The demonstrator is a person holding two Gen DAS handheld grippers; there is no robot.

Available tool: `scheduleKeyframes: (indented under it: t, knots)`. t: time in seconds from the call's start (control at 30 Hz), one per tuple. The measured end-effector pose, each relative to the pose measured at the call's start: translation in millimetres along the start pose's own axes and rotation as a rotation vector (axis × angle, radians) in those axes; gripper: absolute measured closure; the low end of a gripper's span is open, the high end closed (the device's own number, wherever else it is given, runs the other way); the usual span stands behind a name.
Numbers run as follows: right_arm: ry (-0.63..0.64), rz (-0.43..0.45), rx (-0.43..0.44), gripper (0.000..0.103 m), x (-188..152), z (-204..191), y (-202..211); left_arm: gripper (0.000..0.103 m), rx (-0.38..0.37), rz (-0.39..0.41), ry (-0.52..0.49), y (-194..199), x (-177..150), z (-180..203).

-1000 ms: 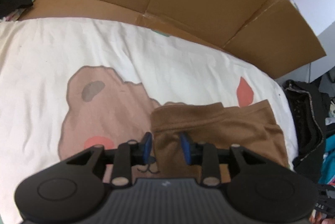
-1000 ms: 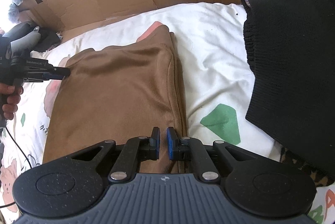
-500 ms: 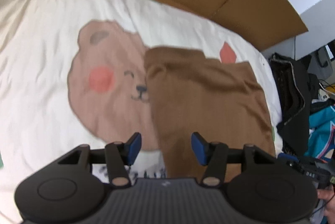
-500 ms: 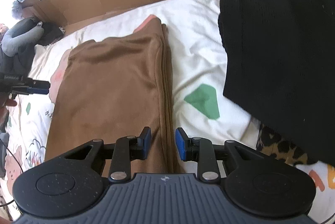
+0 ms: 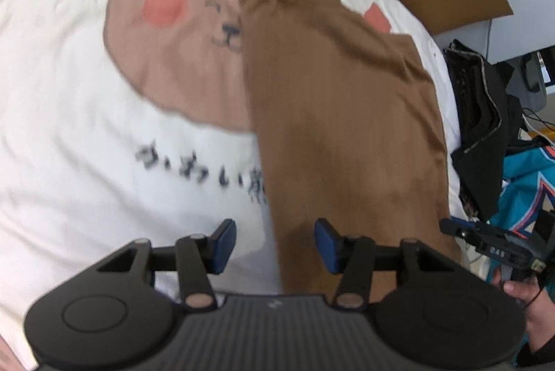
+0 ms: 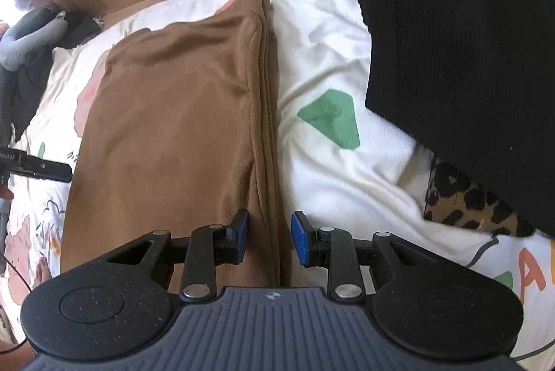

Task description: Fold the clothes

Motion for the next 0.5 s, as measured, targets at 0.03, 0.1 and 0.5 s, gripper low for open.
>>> scheduleKeyframes:
  t: [0.03,0.1,0.5]
  knots:
    - [0.002,-0.004,0.000,0.068,-1.3,0.4,0.0,0.056,-0.006,-0.011,0.006,-1.5,-4.7,0.1]
    - [0.005,-0.011,-0.001,0.066,-3.8,1.2,0.0,0.063,-0.013,-0.034,0.004,-3.6,-13.9,2.0]
    - [0.008,-0.041,0.007,0.066,-14.7,5.6,3.0,0.070,-0.042,-0.135,0.011,-13.4,-55.9,8.7]
Point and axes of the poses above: each gripper's, at about its wrist camera, not at the fingertips, and y roughly against the way its jaws point, z to its right, x to its top, the point moved 7 cm from there along -y, roughly the way its jaws point, and after that the axes turned 4 degrees about -y, right-handed, at the moved point
